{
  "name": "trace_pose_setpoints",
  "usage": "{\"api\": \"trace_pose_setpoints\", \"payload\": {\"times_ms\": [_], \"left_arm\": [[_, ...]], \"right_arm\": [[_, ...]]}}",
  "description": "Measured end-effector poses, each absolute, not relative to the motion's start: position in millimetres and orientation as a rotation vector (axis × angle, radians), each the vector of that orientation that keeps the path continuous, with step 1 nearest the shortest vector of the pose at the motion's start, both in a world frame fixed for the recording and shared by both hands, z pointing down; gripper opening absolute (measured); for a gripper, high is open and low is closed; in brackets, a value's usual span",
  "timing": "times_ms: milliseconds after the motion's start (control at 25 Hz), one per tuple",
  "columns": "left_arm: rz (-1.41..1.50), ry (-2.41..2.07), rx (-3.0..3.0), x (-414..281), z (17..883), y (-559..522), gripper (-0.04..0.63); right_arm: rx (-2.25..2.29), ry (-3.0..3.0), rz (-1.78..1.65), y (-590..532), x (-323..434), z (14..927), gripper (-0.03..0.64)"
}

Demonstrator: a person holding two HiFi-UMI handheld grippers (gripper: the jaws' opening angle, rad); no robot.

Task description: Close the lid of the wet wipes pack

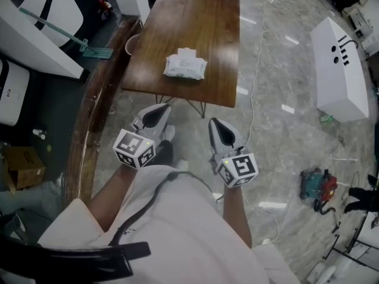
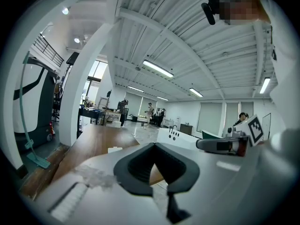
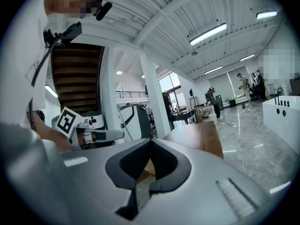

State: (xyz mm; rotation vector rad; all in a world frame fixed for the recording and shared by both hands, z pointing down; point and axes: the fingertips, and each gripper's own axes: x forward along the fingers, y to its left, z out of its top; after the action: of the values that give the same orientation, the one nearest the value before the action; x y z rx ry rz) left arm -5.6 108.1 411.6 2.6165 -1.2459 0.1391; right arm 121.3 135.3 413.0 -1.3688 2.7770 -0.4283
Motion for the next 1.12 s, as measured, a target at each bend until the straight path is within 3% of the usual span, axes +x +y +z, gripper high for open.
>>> {"api": "trace_pose_setpoints", "payload": {"times_ms": [1120], "left_arm": [[0.138,-0.937,2.731,-47.1,410.2,-158.6,0.002]], "right_arm": [[-1.61,2.714,-0.41,-111.5,55.6,396.1,0.009]]}}
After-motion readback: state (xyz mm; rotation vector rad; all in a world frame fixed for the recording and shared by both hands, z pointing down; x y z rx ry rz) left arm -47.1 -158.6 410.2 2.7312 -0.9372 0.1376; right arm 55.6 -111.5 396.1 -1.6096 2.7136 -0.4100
